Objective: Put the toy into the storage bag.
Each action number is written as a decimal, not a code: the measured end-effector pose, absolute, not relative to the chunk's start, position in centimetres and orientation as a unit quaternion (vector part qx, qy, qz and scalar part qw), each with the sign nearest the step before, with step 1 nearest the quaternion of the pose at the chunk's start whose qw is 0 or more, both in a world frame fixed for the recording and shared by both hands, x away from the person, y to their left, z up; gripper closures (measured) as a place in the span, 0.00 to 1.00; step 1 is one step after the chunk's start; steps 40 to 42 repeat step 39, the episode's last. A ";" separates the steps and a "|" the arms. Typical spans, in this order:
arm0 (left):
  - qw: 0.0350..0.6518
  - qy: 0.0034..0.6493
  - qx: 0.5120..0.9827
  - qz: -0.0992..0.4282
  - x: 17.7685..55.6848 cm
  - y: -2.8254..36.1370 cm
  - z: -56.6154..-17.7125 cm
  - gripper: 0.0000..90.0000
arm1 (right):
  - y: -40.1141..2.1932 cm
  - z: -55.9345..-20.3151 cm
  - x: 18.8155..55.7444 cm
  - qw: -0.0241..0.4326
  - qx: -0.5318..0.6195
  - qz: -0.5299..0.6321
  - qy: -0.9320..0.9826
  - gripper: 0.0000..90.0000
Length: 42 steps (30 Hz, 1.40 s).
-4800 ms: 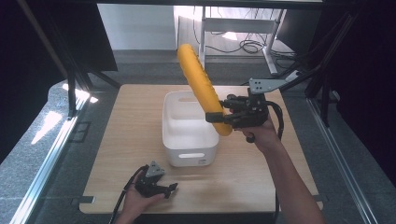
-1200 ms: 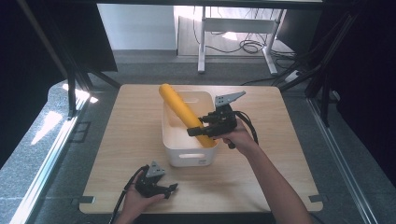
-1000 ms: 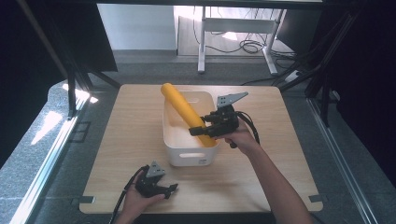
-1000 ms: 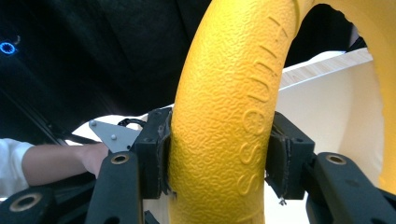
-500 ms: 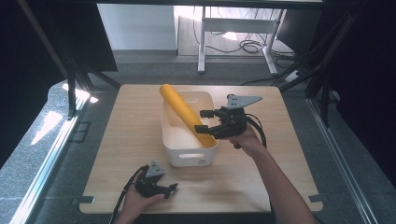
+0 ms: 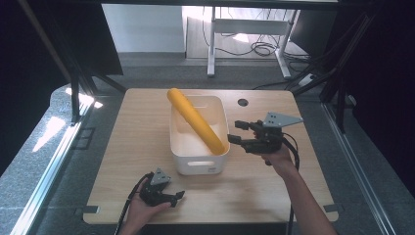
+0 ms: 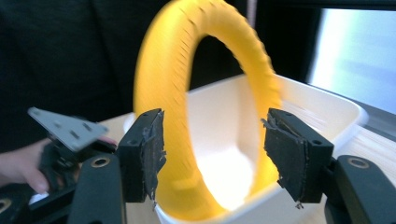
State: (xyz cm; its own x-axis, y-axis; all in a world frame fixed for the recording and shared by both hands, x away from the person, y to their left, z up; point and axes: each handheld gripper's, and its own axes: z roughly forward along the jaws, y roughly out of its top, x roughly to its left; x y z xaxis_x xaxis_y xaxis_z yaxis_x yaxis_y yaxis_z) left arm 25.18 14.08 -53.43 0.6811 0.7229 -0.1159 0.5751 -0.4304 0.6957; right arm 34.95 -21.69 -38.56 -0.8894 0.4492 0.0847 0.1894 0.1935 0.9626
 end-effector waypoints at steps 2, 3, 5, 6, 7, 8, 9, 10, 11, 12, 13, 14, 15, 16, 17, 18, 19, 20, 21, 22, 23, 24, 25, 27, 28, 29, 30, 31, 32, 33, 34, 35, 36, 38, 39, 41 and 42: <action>0.368 0.386 0.840 0.102 25.2 14.1 -53.4 0.26 | -22.5 -39.1 34.7 0.116 0.217 0.597 0.764 0.43; 0.369 0.387 0.839 0.102 25.2 14.1 -53.4 0.26 | -23.0 -39.4 34.5 0.123 0.223 0.595 0.763 0.43; 0.374 0.394 0.833 0.102 25.1 14.1 -53.4 0.26 | -23.8 -40.2 34.1 0.130 0.235 0.592 0.760 0.43; 0.374 0.393 0.834 0.103 25.2 14.1 -53.3 0.26 | -24.4 -40.8 33.9 0.131 0.244 0.590 0.758 0.43; 0.374 0.392 0.834 0.103 25.2 14.2 -53.3 0.26 | -24.7 -41.3 33.8 0.133 0.249 0.588 0.758 0.43; 0.374 0.393 0.834 0.103 25.2 14.2 -53.3 0.26 | -24.9 -41.6 33.7 0.133 0.252 0.587 0.758 0.43; 0.374 0.393 0.833 0.103 25.2 14.2 -53.3 0.26 | -25.2 -42.0 33.6 0.131 0.257 0.582 0.760 0.43; 0.374 0.394 0.834 0.102 25.2 14.3 -53.3 0.26 | -25.5 -42.6 33.4 0.132 0.262 0.579 0.760 0.43; 0.373 0.394 0.833 0.102 25.2 14.3 -53.3 0.26 | -25.7 -43.1 33.3 0.133 0.267 0.575 0.762 0.43; 0.373 0.395 0.833 0.102 25.2 14.3 -53.3 0.26 | -26.0 -43.5 33.3 0.132 0.273 0.568 0.765 0.43; 0.373 0.395 0.834 0.102 25.2 14.3 -53.3 0.26 | -26.1 -43.8 33.3 0.132 0.277 0.562 0.768 0.43; 0.373 0.394 0.834 0.103 25.2 14.3 -53.3 0.26 | -26.4 -44.3 33.2 0.131 0.286 0.556 0.769 0.43; 0.374 0.395 0.833 0.102 25.1 14.3 -53.3 0.26 | -26.6 -44.8 33.2 0.130 0.293 0.554 0.769 0.43; 0.375 0.396 0.832 0.101 25.1 14.3 -53.3 0.26 | -26.8 -45.2 33.2 0.130 0.299 0.549 0.770 0.43; 0.374 0.395 0.833 0.102 25.1 14.3 -53.3 0.26 | -27.1 -45.6 33.1 0.130 0.303 0.542 0.773 0.43; 0.374 0.395 0.833 0.102 25.1 14.3 -53.3 0.26 | -27.3 -46.0 33.1 0.129 0.306 0.537 0.775 0.43; 0.374 0.395 0.833 0.102 25.1 14.3 -53.3 0.26 | -27.4 -46.3 33.0 0.129 0.309 0.534 0.776 0.43; 0.374 0.395 0.833 0.102 25.1 14.3 -53.3 0.26 | -27.7 -46.8 33.0 0.124 0.313 0.530 0.778 0.43; 0.374 0.395 0.833 0.101 25.1 14.3 -53.4 0.26 | -27.8 -47.0 32.9 0.122 0.315 0.527 0.780 0.43; 0.374 0.395 0.833 0.101 25.1 14.3 -53.4 0.26 | -27.9 -47.4 32.9 0.120 0.317 0.524 0.782 0.43; 0.374 0.395 0.833 0.101 25.1 14.3 -53.4 0.26 | -27.9 -47.6 32.9 0.118 0.319 0.522 0.783 0.43; 0.374 0.394 0.833 0.102 25.1 14.3 -53.4 0.26 | -27.9 -47.9 33.0 0.117 0.321 0.519 0.783 0.43; 0.374 0.394 0.833 0.102 25.1 14.3 -53.4 0.26 | -27.8 -48.0 33.1 0.116 0.322 0.517 0.784 0.43; 0.373 0.394 0.834 0.103 25.2 14.4 -53.4 0.26 | -27.6 -48.2 33.1 0.113 0.320 0.517 0.786 0.43; 0.374 0.394 0.834 0.103 25.2 14.4 -53.4 0.26 | -27.6 -48.2 33.1 0.114 0.319 0.516 0.787 0.43; 0.373 0.394 0.834 0.103 25.2 14.4 -53.4 0.26 | -27.6 -48.2 33.1 0.115 0.317 0.514 0.789 0.43; 0.373 0.394 0.834 0.103 25.2 14.4 -53.4 0.26 | -27.5 -48.2 33.1 0.115 0.316 0.514 0.789 0.43; 0.372 0.394 0.834 0.103 25.2 14.4 -53.4 0.26 | -27.5 -48.2 33.1 0.115 0.316 0.514 0.789 0.43; 0.373 0.394 0.834 0.103 25.2 14.4 -53.4 0.26 | -27.5 -48.2 33.1 0.115 0.317 0.513 0.790 0.43; 0.372 0.394 0.834 0.103 25.2 14.4 -53.4 0.26 | -27.5 -48.3 33.1 0.116 0.318 0.511 0.790 0.43; 0.373 0.395 0.833 0.103 25.2 14.4 -53.4 0.26 | -27.6 -48.3 33.1 0.115 0.318 0.512 0.790 0.43; 0.373 0.395 0.833 0.103 25.2 14.4 -53.4 0.26 | -27.6 -48.3 33.1 0.116 0.317 0.511 0.790 0.43; 0.373 0.395 0.833 0.104 25.2 14.4 -53.4 0.26 | -27.5 -48.4 33.1 0.117 0.317 0.510 0.791 0.43; 0.373 0.396 0.833 0.104 25.2 14.4 -53.4 0.26 | -27.4 -48.5 33.1 0.118 0.318 0.501 0.796 0.42; 0.373 0.396 0.832 0.104 25.2 14.4 -53.4 0.26 | -27.4 -48.6 33.2 0.118 0.316 0.497 0.800 0.42; 0.373 0.396 0.832 0.104 25.2 14.4 -53.4 0.26 | -27.4 -48.6 33.2 0.118 0.316 0.497 0.800 0.42; 0.373 0.396 0.832 0.104 25.2 14.4 -53.4 0.26 | -27.4 -48.6 33.2 0.118 0.316 0.497 0.800 0.42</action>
